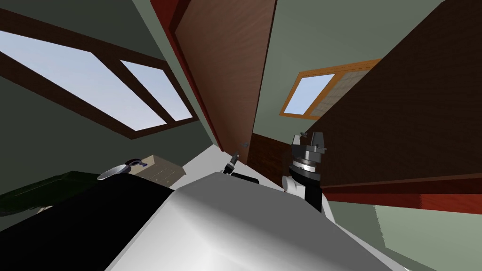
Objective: Push the door open
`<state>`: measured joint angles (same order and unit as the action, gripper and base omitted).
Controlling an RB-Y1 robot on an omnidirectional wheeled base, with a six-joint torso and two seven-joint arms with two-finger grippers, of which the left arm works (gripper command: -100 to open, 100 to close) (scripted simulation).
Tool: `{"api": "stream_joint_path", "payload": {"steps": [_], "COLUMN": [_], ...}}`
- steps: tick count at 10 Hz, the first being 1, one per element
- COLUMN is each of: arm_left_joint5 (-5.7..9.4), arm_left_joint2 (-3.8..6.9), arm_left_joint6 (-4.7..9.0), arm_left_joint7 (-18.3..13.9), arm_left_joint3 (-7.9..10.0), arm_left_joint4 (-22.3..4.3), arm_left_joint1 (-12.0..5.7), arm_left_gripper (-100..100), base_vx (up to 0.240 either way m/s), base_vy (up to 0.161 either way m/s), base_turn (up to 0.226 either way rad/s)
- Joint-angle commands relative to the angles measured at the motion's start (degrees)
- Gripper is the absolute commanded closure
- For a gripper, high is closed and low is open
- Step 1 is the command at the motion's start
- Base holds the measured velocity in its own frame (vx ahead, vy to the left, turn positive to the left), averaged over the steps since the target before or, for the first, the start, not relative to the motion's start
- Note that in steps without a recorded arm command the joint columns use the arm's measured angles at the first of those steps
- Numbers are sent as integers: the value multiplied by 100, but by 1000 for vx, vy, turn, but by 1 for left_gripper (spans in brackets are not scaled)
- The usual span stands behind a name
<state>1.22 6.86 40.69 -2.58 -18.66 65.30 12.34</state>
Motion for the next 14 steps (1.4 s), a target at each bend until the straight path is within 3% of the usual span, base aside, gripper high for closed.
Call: {"api": "stream_joint_path", "payload": {"steps": [1, 5, 14], "arm_left_joint5": [-16, -47, -16], "arm_left_joint2": [2, 13, -152], "arm_left_joint6": [70, 177, 176], "arm_left_joint7": [0, -1, 48], "arm_left_joint3": [-53, -160, 32], "arm_left_joint4": [-199, -542, -843], "arm_left_joint1": [-44, -118, -398], "arm_left_gripper": [-100, -100, -100], "base_vx": [71, 66, 166], "base_vy": [65, 62, -40], "base_turn": [-56, -49, -28]}}
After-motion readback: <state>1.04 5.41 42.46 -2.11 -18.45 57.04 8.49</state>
